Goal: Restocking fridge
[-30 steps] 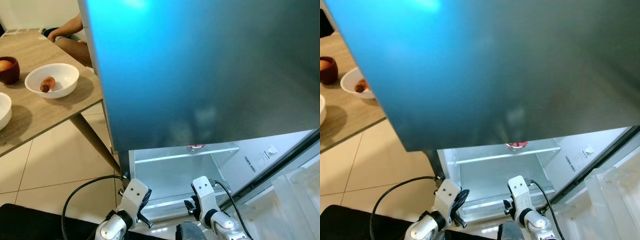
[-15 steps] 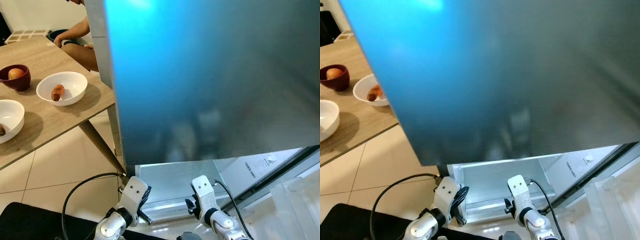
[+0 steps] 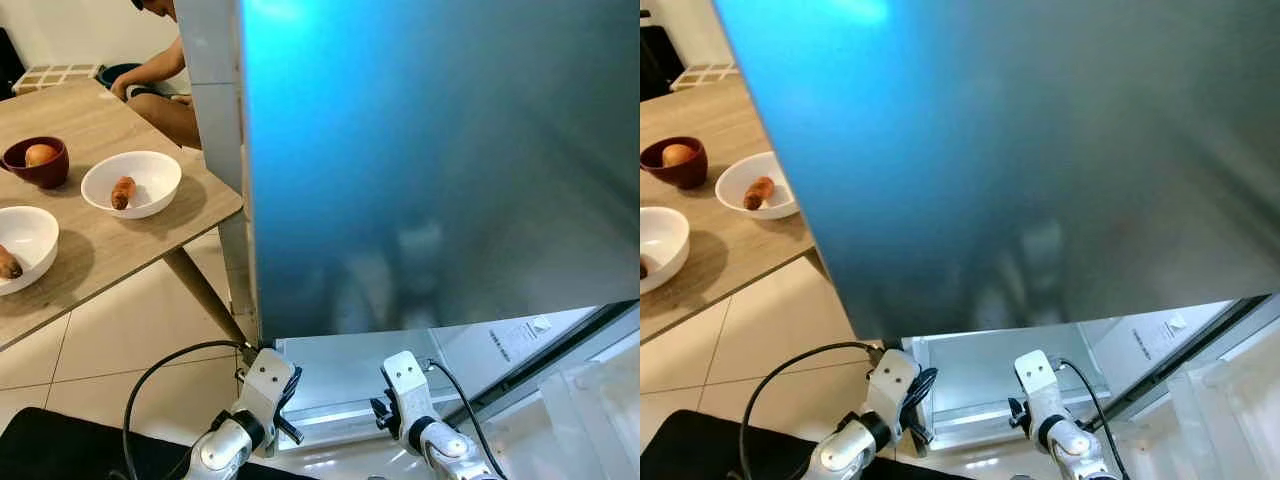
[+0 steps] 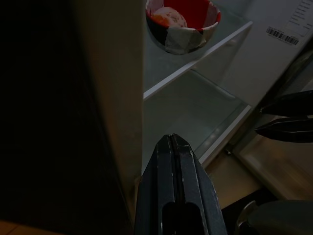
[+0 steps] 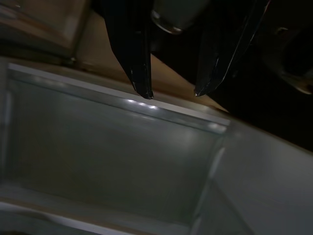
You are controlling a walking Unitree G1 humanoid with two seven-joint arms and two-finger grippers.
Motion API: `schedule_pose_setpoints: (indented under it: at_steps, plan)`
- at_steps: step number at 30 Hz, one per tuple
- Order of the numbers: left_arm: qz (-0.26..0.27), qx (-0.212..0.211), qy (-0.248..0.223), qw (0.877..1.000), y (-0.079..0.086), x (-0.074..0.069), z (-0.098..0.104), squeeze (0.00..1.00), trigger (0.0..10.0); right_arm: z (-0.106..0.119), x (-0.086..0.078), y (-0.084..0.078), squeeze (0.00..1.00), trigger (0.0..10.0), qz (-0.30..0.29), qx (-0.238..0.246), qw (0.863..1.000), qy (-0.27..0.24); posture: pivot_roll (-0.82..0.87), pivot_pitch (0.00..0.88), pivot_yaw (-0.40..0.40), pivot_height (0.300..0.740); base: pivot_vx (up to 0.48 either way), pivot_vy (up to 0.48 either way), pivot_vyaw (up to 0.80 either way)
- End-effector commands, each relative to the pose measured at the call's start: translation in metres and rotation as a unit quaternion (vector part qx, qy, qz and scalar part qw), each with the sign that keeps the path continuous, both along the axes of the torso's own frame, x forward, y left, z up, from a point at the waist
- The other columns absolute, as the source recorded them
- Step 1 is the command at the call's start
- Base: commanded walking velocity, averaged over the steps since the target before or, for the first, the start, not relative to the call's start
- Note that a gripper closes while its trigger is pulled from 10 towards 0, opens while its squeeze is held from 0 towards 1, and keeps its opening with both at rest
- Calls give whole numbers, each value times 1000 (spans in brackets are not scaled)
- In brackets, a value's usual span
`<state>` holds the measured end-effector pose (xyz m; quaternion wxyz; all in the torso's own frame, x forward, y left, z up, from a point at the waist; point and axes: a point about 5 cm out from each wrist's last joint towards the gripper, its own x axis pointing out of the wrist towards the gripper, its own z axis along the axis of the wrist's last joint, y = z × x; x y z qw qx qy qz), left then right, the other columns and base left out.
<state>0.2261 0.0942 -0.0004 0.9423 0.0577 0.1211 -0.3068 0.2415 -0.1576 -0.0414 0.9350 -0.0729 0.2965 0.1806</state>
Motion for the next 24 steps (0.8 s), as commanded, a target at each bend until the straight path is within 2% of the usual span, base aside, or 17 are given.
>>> schedule_pose_setpoints:
  at_steps: [1, 8, 16, 20, 24]
  plan:
    - [-3, -1, 5, 1000, -2, -3, -2, 0, 10000, -5, -7, -2, 0, 10000, -3, 1, 1000, 15, -104, 95, -70, 701, 0, 0, 0]
    - [-4, 1, 3, 1000, -2, -2, -2, 0, 10000, -7, -8, -5, 0, 10000, -15, -26, 999, 15, -103, 98, -68, 716, 0, 0, 0]
    - [-15, 3, 1, 1000, -4, -2, -1, 0, 10000, -8, -9, -6, 0, 10000, -17, -31, 999, 17, -107, 102, -65, 716, 0, 0, 0]
    - [-49, 10, -15, 999, -12, -1, 4, 0, 10000, -8, -9, -9, 0, 10000, -23, -36, 999, 16, -108, 107, -65, 716, 0, 0, 0]
    - [-60, 2, -22, 998, -14, 0, 9, 0, 10000, -9, -11, -10, 0, 10000, -30, -10, 999, 27, -106, 108, -66, 716, 0, 0, 0]
